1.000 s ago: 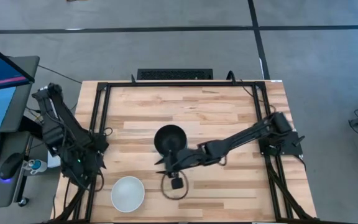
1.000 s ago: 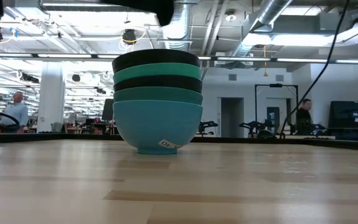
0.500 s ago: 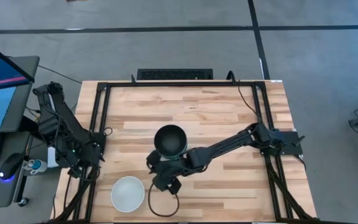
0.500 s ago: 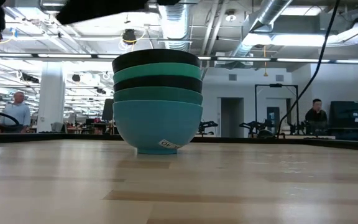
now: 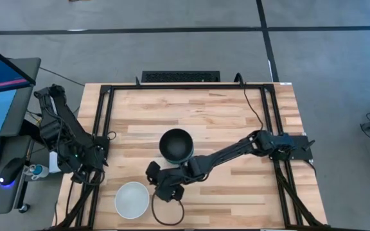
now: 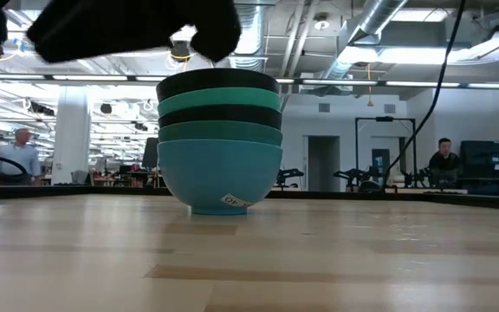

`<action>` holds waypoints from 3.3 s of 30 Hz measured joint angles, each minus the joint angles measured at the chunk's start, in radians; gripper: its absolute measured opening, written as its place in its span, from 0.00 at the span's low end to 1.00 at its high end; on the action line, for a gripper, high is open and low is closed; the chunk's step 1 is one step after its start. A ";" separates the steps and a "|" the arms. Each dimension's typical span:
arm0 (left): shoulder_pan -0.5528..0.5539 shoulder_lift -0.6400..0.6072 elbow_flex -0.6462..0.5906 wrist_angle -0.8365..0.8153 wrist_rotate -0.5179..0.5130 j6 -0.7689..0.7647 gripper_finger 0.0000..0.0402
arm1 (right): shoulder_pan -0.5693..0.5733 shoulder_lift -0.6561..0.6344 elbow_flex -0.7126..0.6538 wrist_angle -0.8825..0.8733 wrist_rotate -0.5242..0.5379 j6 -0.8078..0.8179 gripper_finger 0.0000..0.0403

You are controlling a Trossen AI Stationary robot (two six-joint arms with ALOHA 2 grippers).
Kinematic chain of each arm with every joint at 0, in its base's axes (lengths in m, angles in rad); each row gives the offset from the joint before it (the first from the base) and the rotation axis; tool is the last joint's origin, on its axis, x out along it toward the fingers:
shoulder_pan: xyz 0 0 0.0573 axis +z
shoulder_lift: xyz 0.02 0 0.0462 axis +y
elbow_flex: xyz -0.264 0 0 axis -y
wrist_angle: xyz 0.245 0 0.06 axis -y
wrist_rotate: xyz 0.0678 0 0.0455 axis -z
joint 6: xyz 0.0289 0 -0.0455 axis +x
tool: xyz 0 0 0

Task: Nest bowls inside each other
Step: Stack the white bowl on top of the black bowl

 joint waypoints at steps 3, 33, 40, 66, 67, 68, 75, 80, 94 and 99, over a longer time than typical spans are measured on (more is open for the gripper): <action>0.000 0.000 0.000 0.001 -0.006 -0.014 0.28 | 0.012 0.024 0.003 0.045 -0.011 -0.022 0.42; 0.000 0.000 0.000 0.003 -0.027 -0.064 0.28 | 0.036 0.067 0.047 0.141 -0.108 -0.011 0.42; 0.000 0.000 0.000 0.020 -0.090 -0.140 0.28 | -0.017 -0.001 0.044 0.186 -0.002 0.432 0.42; 0.005 0.192 -0.260 0.555 -0.178 -0.589 0.28 | -0.009 -0.310 0.044 -0.153 -0.180 0.797 0.42; 0.006 0.194 -0.264 0.547 -0.178 -0.624 0.28 | -0.006 -0.310 0.044 -0.163 -0.174 0.818 0.42; 0.006 0.197 -0.266 0.539 -0.178 -0.653 0.28 | -0.003 -0.310 0.044 -0.171 -0.161 0.837 0.42; 0.006 0.241 -0.267 0.556 -0.161 -0.727 0.28 | 0.035 -0.310 0.045 -0.169 -0.019 0.847 0.42; 0.006 0.310 -0.267 0.591 -0.070 -0.753 0.28 | 0.056 -0.310 0.045 -0.168 0.012 0.845 0.42; 0.060 0.456 -0.267 0.592 0.009 -0.802 0.28 | 0.054 -0.309 0.046 -0.123 0.012 0.818 0.42; 0.100 0.459 -0.266 0.586 0.012 -0.803 0.28 | 0.054 -0.309 0.046 -0.123 0.009 0.817 0.42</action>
